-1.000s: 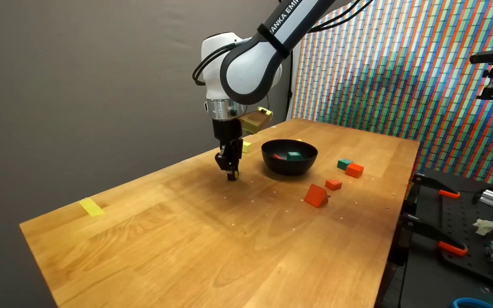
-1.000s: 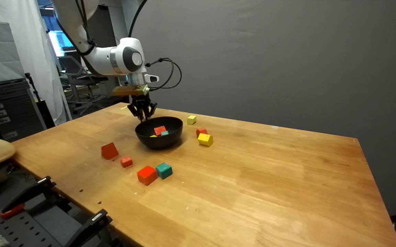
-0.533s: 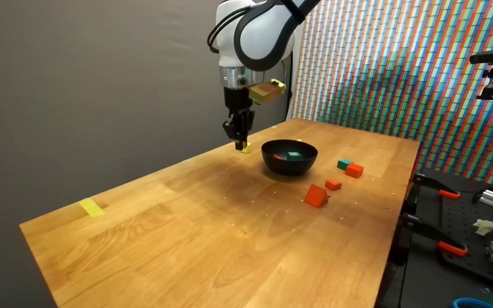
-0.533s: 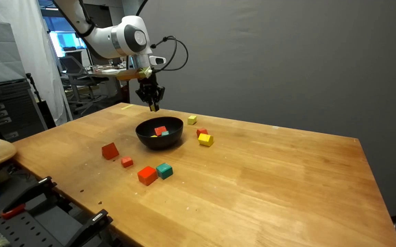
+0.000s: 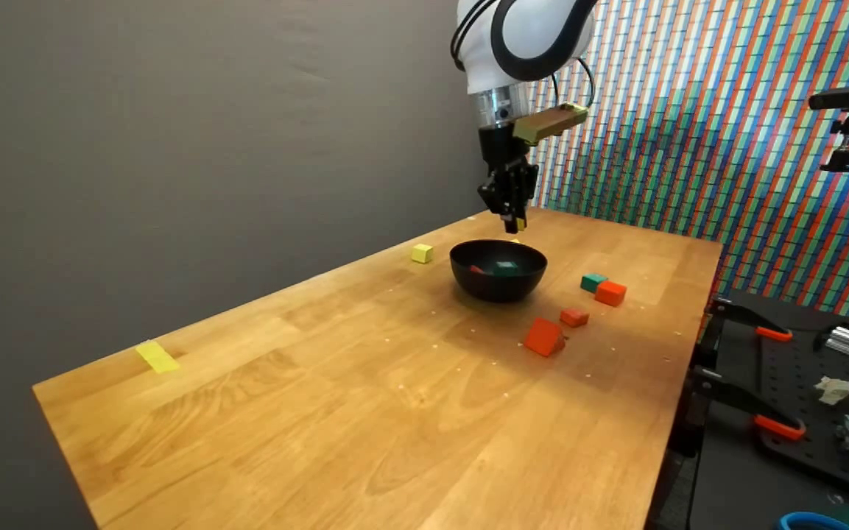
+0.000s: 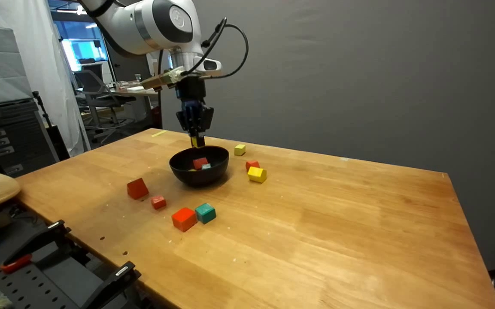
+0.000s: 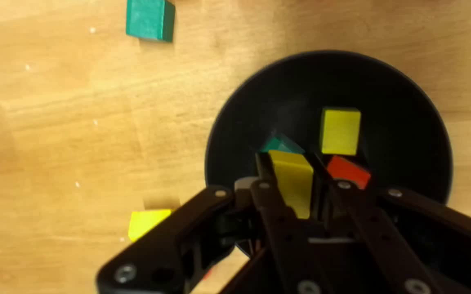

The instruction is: Put all the blocks inside the black bowl

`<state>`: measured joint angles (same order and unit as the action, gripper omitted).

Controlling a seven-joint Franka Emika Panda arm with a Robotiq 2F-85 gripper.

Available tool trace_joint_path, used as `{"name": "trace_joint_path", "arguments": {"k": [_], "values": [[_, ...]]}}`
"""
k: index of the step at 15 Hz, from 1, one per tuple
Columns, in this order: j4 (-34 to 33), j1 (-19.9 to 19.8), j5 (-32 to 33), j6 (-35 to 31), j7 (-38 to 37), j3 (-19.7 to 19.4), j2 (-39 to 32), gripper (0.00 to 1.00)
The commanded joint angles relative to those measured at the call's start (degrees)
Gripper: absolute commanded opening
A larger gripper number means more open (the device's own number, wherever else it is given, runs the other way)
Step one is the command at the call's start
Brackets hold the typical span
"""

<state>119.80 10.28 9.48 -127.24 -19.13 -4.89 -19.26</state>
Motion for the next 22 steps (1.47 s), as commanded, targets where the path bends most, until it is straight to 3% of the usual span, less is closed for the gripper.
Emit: {"name": "trace_joint_path", "arguments": {"k": [1,6,8,11,13,17,22], "values": [[5.0,-2.5,-2.1,-3.0,-1.9,1.4,2.4,0.49],[9.2,-3.8,-6.6,-7.2,-0.9,2.4,7.2,0.86],[10.3,-4.0,-9.6,0.0,2.6,4.1,10.6,0.99],[12.9,-3.2,-12.8,7.6,6.2,7.1,14.9,1.00],[14.6,-2.2,-13.6,7.4,9.4,9.6,16.0,1.00],[16.8,-0.3,-19.0,-0.5,10.4,13.8,13.2,1.00],[19.3,2.1,-16.8,-15.0,4.2,14.9,4.6,1.00]]}}
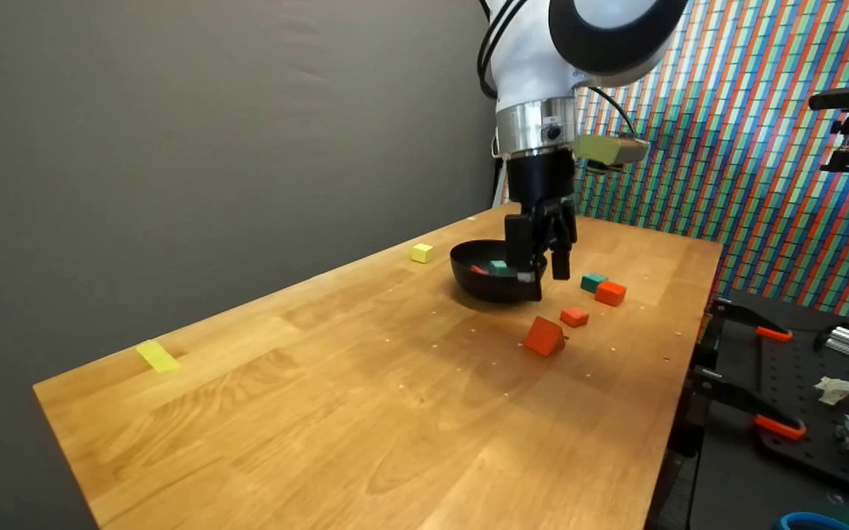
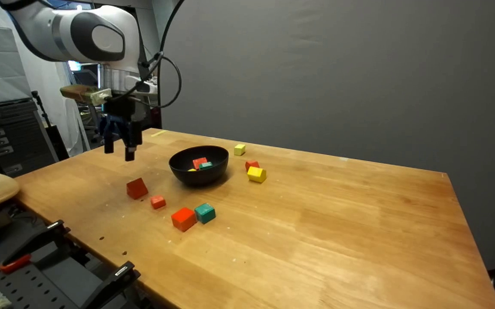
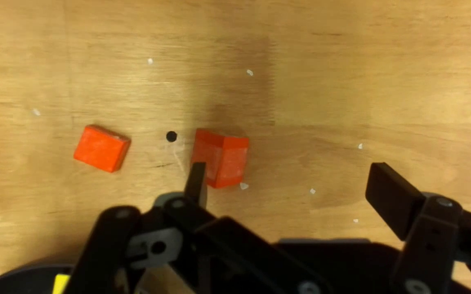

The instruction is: Put all the blocks inside the black bowl

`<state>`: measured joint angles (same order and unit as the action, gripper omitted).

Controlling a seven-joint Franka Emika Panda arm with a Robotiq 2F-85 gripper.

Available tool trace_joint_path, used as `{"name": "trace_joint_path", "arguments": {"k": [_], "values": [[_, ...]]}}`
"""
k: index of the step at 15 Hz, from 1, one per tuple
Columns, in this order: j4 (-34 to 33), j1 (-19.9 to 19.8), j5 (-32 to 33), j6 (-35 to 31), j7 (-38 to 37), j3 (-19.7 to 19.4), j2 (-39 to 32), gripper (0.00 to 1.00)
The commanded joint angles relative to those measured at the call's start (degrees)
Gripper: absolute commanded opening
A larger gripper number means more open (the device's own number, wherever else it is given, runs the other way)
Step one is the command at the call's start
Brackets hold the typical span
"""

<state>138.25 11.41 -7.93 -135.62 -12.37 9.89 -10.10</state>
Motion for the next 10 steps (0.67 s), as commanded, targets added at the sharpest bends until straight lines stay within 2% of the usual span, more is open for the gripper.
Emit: {"name": "trace_joint_path", "arguments": {"k": [1,5,10], "values": [[1.0,1.4,0.7,-8.2,-3.1,0.1,-6.2,1.00],[1.6,3.7,2.3,-12.6,-7.3,-1.4,-10.7,1.00],[3.1,8.8,7.2,-19.5,-18.0,-6.5,-12.1,1.00]]}}
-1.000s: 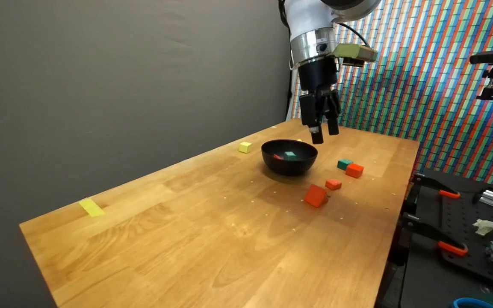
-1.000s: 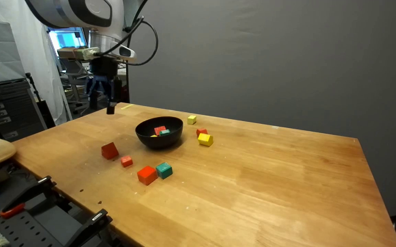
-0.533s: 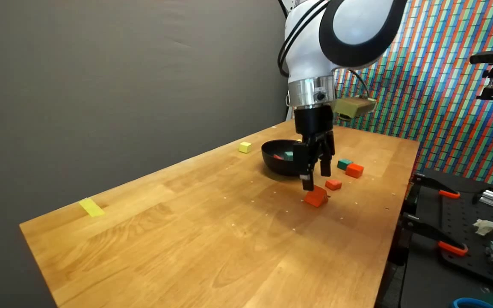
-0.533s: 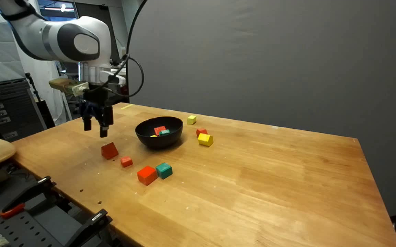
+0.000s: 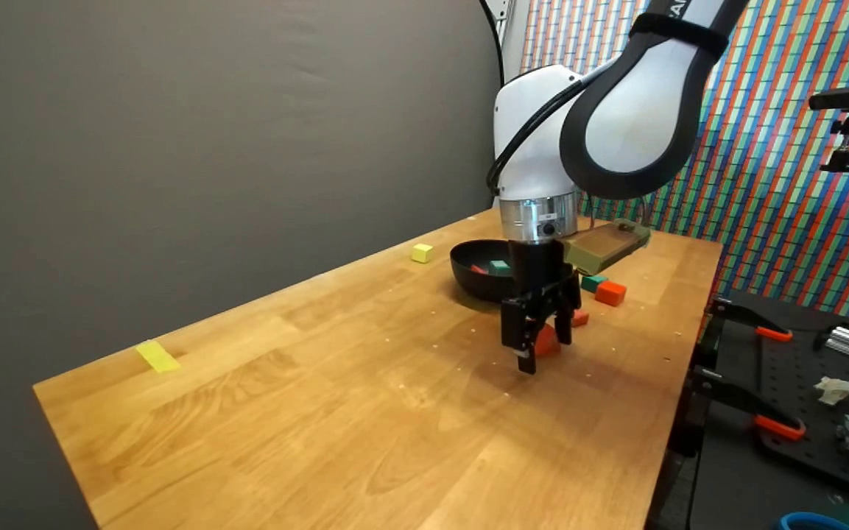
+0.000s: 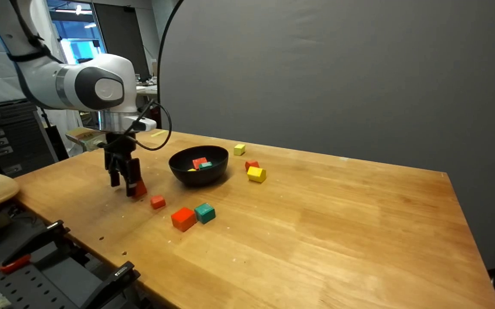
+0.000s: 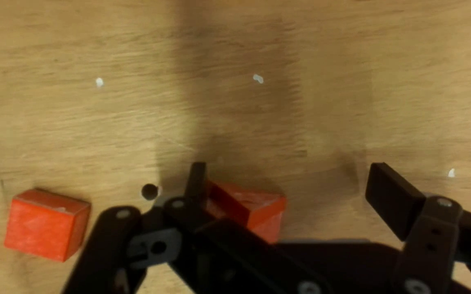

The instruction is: Put all the blocks inside the black bowl

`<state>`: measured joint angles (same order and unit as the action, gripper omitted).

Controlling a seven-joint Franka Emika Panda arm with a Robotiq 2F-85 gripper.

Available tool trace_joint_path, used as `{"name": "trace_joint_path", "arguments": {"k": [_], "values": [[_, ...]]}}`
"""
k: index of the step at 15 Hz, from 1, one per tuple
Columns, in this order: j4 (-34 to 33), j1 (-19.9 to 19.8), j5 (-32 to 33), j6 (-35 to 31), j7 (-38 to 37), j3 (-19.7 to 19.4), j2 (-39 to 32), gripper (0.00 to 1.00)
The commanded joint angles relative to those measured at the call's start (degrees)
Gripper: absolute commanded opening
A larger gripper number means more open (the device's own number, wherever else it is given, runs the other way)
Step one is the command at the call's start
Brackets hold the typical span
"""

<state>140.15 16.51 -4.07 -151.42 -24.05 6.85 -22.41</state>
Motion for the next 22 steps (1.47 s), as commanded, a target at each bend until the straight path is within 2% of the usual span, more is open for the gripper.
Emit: {"name": "trace_joint_path", "arguments": {"k": [1,4,5,6,11,12,17,19,22], "values": [[1.2,5.1,5.0,-4.5,-8.9,-5.0,0.0,1.00],[1.0,8.0,7.9,-6.0,-14.6,-8.1,-0.5,1.00],[0.9,8.7,9.0,-5.6,-16.1,-8.8,-0.6,0.75],[0.7,8.6,8.9,-4.9,-16.3,-8.4,-0.6,0.74],[1.9,10.0,11.4,-4.6,-21.7,-9.3,1.1,0.34],[2.1,10.0,12.0,-4.4,-22.8,-9.6,1.5,0.29],[3.1,9.5,15.7,-3.8,-26.4,-10.7,5.1,0.28],[5.7,7.9,15.2,-3.5,-25.6,-9.8,10.9,0.28],[9.1,6.3,18.9,-5.2,-28.9,-10.8,20.0,0.28]]}}
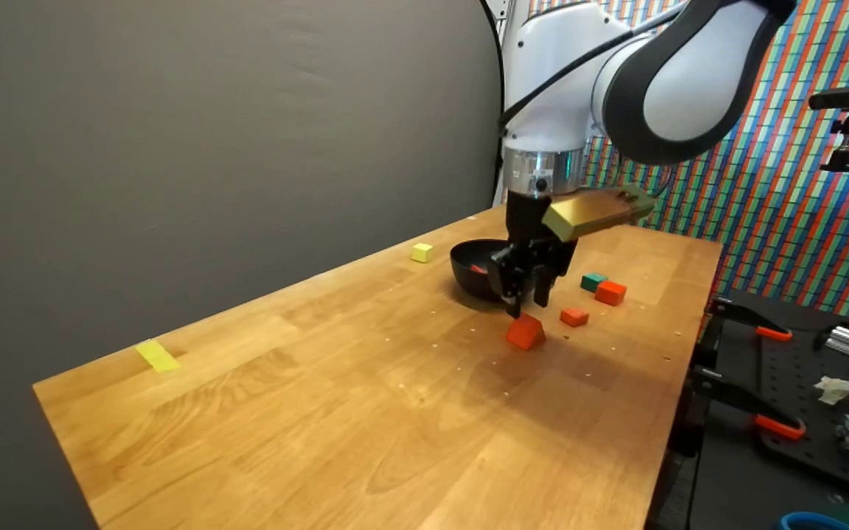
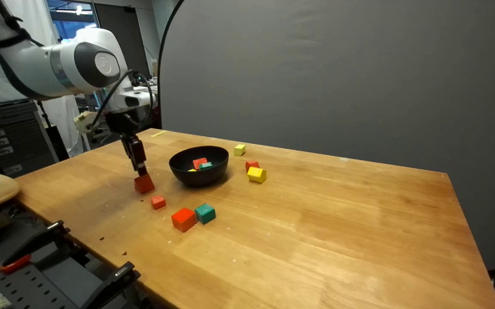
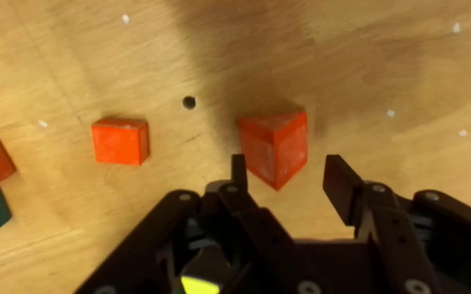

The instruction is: Put all the blocks inside the black bowl

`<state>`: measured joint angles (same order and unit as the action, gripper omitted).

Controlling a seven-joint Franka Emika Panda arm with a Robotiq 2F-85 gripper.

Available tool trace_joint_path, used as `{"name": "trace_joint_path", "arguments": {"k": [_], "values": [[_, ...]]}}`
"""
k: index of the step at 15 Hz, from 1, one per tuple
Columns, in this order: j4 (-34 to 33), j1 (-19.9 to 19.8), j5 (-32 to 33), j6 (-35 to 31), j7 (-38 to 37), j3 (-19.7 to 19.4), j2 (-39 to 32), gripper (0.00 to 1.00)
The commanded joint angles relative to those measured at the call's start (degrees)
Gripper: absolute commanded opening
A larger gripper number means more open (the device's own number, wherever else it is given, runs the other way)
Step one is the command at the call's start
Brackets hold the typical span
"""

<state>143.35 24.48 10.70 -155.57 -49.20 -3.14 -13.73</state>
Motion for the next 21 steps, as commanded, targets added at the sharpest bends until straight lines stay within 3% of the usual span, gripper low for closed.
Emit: {"name": "trace_joint_path", "arguments": {"k": [1,3,4,5,7,9,14,15,16,17,19,21], "values": [[6.3,-3.5,4.6,0.1,-3.8,-0.1,14.1,0.28],[5.8,-7.7,0.2,0.6,0.7,2.8,15.7,0.28],[5.1,-9.1,-5.2,0.9,5.4,4.2,14.8,0.28],[4.7,-9.9,-10.3,1.1,9.9,5.2,14.3,0.78],[3.2,-11.6,-15.4,3.8,13.8,6.4,12.0,0.86],[4.3,-13.8,-9.8,4.9,7.6,5.8,10.8,0.99],[8.3,-16.7,-2.6,2.3,8.6,3.8,9.9,1.00],[8.5,-17.2,-4.4,1.6,12.6,4.4,9.3,1.00],[9.2,-18.2,-11.4,-0.9,21.2,6.3,8.9,1.00],[7.8,-17.2,-6.4,2.6,13.2,4.7,8.8,1.00],[8.4,-17.3,-9.8,1.0,18.5,5.3,8.5,1.00],[10.6,-16.7,-2.2,-4.2,19.1,4.6,11.0,1.00]]}}
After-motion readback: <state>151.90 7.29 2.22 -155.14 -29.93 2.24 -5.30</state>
